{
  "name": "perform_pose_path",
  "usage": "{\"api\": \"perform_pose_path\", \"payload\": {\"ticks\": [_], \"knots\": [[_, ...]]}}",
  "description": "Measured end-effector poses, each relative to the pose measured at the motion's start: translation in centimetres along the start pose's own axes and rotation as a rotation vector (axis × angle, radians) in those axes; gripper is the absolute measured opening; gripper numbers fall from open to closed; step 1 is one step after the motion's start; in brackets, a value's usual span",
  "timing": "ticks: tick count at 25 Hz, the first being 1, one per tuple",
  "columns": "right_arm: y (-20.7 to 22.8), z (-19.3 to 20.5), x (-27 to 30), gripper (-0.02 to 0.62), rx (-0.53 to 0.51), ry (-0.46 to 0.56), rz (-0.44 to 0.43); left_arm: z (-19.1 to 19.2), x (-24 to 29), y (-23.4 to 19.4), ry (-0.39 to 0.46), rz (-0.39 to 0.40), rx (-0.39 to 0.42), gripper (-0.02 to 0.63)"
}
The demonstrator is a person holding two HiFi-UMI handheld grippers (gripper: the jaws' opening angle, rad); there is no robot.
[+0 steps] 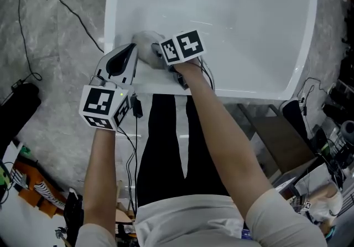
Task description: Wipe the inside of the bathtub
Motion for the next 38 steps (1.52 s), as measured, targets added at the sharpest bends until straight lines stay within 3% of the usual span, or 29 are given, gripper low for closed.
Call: {"api": "perform_pose_path", "payload": {"ticks": [10,38], "knots": [[1.1,0.3,-0.4,0.097,0.02,-0.013,0.042,-1.3,1.8,0.0,-0.024,0.045,0.029,0.012],[13.8,5.1,-5.3,0.097,0.11,-0.084,0.147,-1.9,12.7,4.0,-0.133,0.169,0.055,0.012]]}}
Point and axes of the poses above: the fingertips, and each gripper's own axes: x forward along the fingers, y to its right, z out of its underside, the point moved 10 cm from there along -x, backward along the fingers, and after that the axes turned 15 degrees about z, right-handed, at the moved point
